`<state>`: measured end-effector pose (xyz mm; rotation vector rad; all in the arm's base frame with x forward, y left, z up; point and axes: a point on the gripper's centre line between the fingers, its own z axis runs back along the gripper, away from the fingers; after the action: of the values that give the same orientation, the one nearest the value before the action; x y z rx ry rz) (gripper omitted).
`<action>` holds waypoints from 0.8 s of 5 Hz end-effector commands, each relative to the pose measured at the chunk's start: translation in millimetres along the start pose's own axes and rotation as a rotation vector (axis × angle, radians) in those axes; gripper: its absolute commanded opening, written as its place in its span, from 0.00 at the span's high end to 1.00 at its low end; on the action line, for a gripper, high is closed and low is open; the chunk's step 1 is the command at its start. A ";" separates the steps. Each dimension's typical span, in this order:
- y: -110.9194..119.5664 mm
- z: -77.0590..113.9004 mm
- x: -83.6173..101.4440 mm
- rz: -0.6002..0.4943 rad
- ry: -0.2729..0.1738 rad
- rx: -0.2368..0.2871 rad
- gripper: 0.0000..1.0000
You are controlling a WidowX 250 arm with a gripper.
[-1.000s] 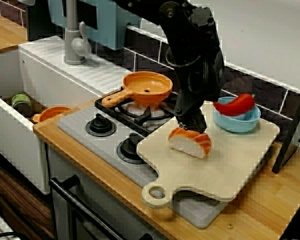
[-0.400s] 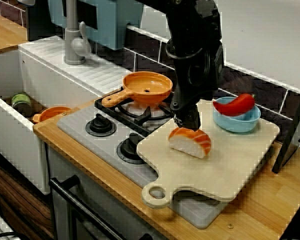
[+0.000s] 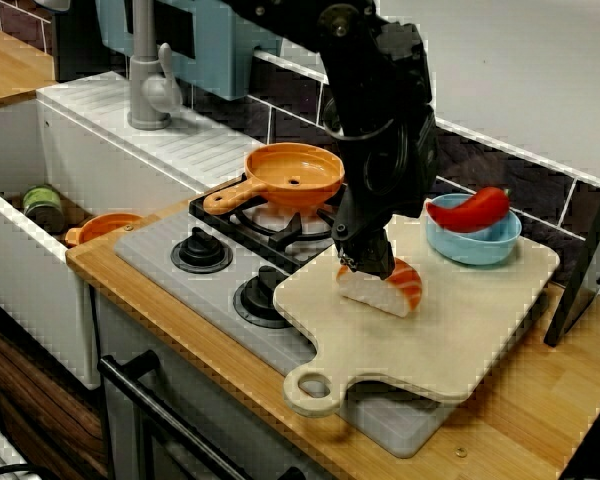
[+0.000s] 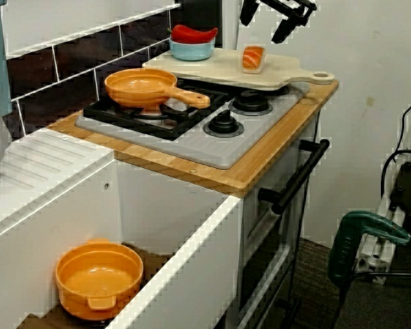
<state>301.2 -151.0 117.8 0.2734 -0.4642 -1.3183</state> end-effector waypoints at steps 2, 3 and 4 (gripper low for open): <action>-2.9 1.8 -6.8 -0.001 0.000 0.018 0.00; -7.9 -4.2 -5.5 -0.008 0.003 0.013 0.00; -11.9 -11.3 -2.9 -0.015 0.011 0.000 0.00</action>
<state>296.6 -153.1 91.8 0.2757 -0.4128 -1.3303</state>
